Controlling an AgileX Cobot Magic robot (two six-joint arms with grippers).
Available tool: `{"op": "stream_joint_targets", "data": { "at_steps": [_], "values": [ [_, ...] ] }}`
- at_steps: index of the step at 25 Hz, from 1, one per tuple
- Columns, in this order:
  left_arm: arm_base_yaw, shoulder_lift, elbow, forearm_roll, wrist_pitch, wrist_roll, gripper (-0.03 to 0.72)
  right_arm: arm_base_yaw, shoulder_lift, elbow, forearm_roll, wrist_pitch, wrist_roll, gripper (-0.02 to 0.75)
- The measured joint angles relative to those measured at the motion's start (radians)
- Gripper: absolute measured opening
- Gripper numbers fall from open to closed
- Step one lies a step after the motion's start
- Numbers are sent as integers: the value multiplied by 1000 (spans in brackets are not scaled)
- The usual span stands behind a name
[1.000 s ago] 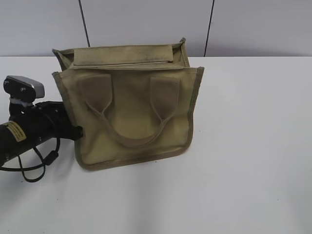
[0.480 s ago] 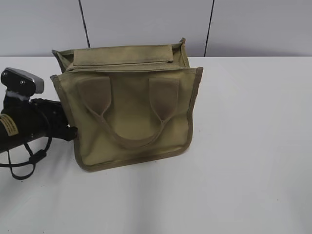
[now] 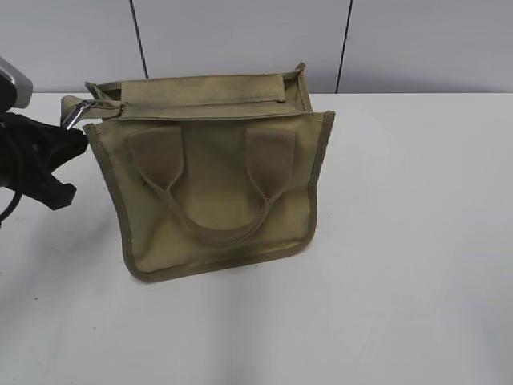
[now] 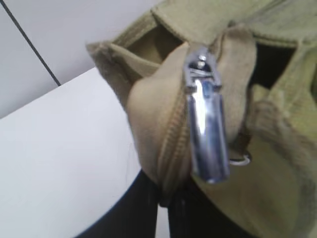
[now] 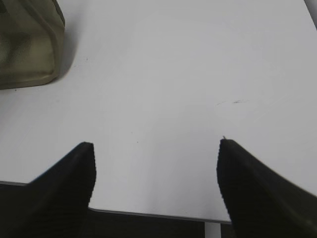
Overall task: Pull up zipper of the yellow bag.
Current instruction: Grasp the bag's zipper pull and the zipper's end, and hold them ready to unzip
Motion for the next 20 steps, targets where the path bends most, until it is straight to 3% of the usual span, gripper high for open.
{"op": "stream_joint_targets", "data": {
  "at_steps": [6, 14, 20],
  "values": [
    [0, -66, -69, 54, 139, 2, 6, 0, 0, 0, 0, 0, 0, 582],
    [0, -89, -141, 61, 193, 2, 6, 0, 28, -15, 45, -15, 30, 582],
    [0, -89, -142, 70, 198, 3, 6, 0, 272, -83, 183, -215, 36, 582]
  ]
}}
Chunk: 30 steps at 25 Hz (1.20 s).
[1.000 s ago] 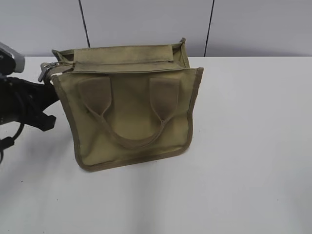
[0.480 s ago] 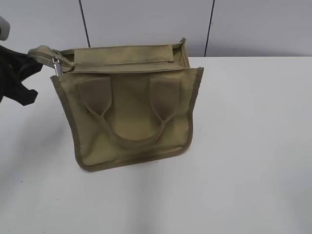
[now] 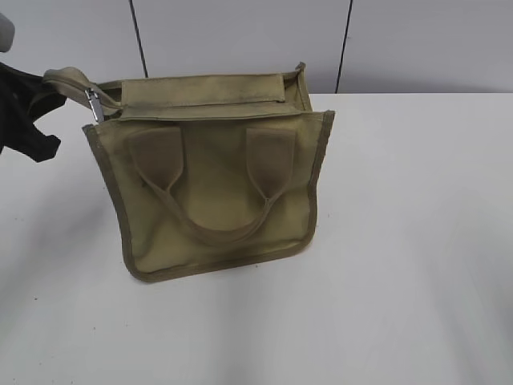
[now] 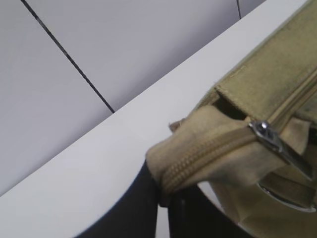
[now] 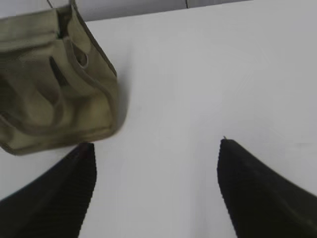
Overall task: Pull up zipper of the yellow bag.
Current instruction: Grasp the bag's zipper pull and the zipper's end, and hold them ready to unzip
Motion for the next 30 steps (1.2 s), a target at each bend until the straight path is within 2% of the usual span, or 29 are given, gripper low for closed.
{"op": "stream_joint_targets", "data": {
  "at_steps": [3, 6, 10, 14, 19, 22, 26, 30],
  "values": [
    [0, 0, 0, 2, 3, 0, 6, 0, 146, -21, 119, -103, -94, 577],
    [0, 0, -2, 2, 6, 0, 6, 0, 325, -87, 211, -123, -203, 551],
    [0, 0, -39, 1, 20, 0, 6, 31, 601, -225, 241, -123, -244, 533],
    [0, 0, -61, 0, 21, 0, 6, 216, 808, -357, 229, -160, -207, 533],
    [0, 0, -61, 0, 21, 0, 6, 515, 1067, -543, 96, -292, -3, 533],
    [0, 0, -61, 0, 21, 0, 6, 643, 1226, -678, 58, -348, 73, 531],
    [0, 0, -61, 0, 21, 0, 6, 750, 1431, -878, 49, -359, 116, 474],
    [0, 0, -61, 0, 21, 0, 6, 808, 1586, -1060, 47, -323, 121, 347]
  ]
}}
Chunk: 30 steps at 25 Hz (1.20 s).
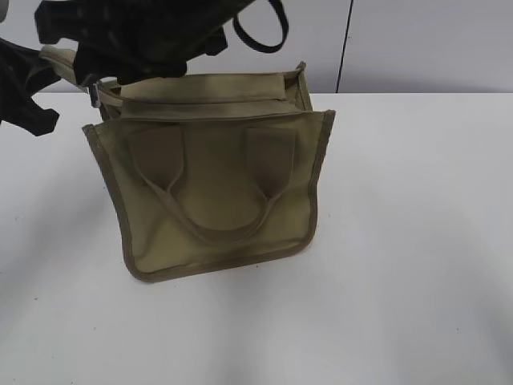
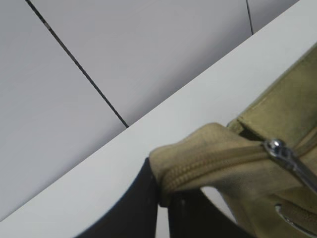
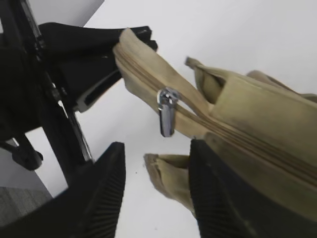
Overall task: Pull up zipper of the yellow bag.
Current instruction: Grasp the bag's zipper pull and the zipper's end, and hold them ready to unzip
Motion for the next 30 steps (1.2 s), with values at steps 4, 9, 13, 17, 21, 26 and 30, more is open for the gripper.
{"op": "stream_joint_targets", "data": {
  "at_steps": [4, 9, 13, 17, 21, 26, 30],
  "values": [
    [0, 0, 0, 0, 0, 0, 6, 11, 102, -118, 1, 26, 0, 298],
    [0, 0, 0, -1, 0, 0, 6, 11, 153, -153, 3, 29, 8, 291],
    [0, 0, 0, -3, 0, 0, 6, 11, 176, -157, 4, 3, 38, 290],
    [0, 0, 0, -3, -1, 0, 6, 11, 200, -157, 4, -15, 66, 276],
    [0, 0, 0, -5, -1, 1, 6, 11, 214, -157, 4, -45, 81, 193],
    [0, -5, 0, -40, 0, 2, 6, 11, 215, -157, 5, -62, 85, 60],
    [0, -17, 0, -47, 1, 2, 6, 11, 215, -157, 6, -65, 87, -10]
  ]
}}
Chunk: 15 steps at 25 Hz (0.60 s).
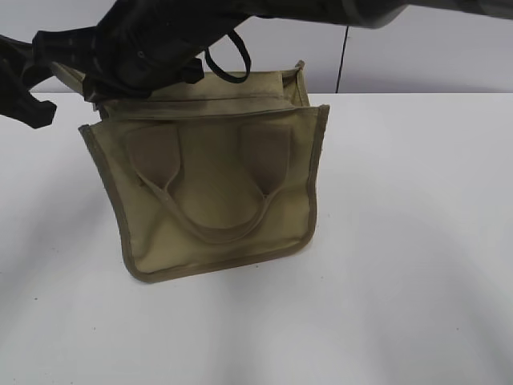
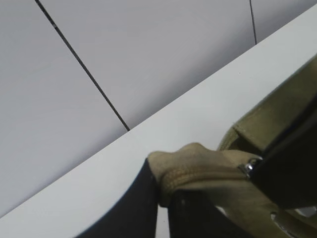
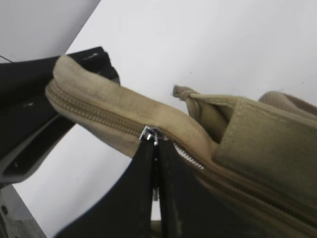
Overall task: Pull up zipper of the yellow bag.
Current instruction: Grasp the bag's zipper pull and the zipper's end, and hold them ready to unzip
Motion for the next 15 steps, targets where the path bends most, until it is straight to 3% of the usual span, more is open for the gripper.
{"op": "stream_joint_targets", "data": {
  "at_steps": [15],
  "values": [
    [0, -1, 0, -9, 8, 0, 6, -4, -38, 0, -1, 55, -16, -11]
  ]
}}
